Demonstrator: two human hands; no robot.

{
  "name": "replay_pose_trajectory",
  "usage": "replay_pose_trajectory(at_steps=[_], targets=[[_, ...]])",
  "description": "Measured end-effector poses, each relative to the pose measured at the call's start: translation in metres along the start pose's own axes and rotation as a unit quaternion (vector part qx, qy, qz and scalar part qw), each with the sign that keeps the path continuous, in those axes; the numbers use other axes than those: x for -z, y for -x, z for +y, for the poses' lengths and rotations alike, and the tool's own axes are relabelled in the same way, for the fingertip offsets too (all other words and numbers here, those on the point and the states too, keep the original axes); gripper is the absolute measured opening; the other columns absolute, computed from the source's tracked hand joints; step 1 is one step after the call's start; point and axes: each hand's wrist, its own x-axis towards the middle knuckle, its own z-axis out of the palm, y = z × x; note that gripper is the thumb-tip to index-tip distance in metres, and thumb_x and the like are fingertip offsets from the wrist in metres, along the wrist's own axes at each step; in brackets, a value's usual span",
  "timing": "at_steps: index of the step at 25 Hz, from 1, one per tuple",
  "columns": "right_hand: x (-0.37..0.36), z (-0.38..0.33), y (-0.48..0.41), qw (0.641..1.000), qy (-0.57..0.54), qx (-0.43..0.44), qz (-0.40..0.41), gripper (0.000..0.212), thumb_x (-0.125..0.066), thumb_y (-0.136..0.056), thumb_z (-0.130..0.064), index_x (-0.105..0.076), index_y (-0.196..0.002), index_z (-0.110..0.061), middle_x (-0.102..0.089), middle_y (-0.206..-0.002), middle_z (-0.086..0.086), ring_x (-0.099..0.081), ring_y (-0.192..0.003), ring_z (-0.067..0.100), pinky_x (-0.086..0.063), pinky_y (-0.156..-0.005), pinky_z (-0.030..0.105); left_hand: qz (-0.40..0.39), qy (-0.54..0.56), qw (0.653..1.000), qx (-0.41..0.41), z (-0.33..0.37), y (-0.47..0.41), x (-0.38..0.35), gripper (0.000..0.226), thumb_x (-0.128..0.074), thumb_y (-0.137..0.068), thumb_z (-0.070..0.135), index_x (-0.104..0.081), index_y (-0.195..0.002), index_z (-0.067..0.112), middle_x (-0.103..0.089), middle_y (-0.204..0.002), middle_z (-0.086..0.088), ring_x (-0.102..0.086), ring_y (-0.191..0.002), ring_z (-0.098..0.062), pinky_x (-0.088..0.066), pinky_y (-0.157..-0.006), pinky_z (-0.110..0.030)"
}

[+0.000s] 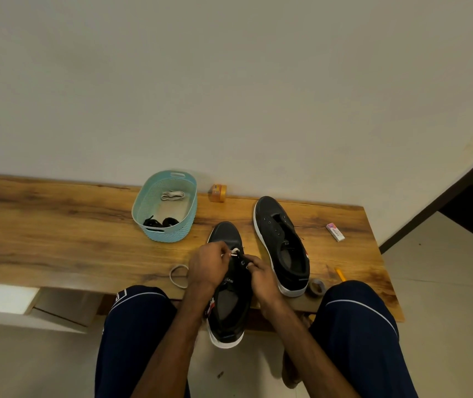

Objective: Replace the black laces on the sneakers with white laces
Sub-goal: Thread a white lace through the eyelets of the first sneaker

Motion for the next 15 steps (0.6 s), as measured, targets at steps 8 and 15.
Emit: replay_pose_trajectory(at_steps=[8,15], targets=[[0.0034,-0.0024,0.0001,0.999,-0.041,-0.013,0.001,0.042,-0.034,-0.101,0.0,-0.067,-0.103,-0.026,-0.068,-0.101,-0.004,-0.063,-0.098,0.01,-0.052,-0.079,0.024,0.001,-0.044,0.999,-0.027,0.0042,-0.0016,-0.0043,0.018,-0.057,-0.096,0.035,-0.07,-0.104,0.026,-0.071,-0.103,0.007,-0.066,-0.091,-0.012,-0.054,-0.076,-0.031],[0.0011,-0.0006,-0.001,1.0,-0.021,0.005,-0.007,0.04,-0.036,-0.101,-0.001,-0.066,-0.112,-0.025,-0.068,-0.111,0.0,-0.063,-0.105,0.013,-0.052,-0.082,0.024,-0.02,-0.047,0.998,-0.036,0.0048,-0.0006,-0.0039,0.02,-0.057,-0.096,0.036,-0.071,-0.106,0.026,-0.072,-0.105,0.007,-0.066,-0.094,-0.012,-0.049,-0.075,-0.029]])
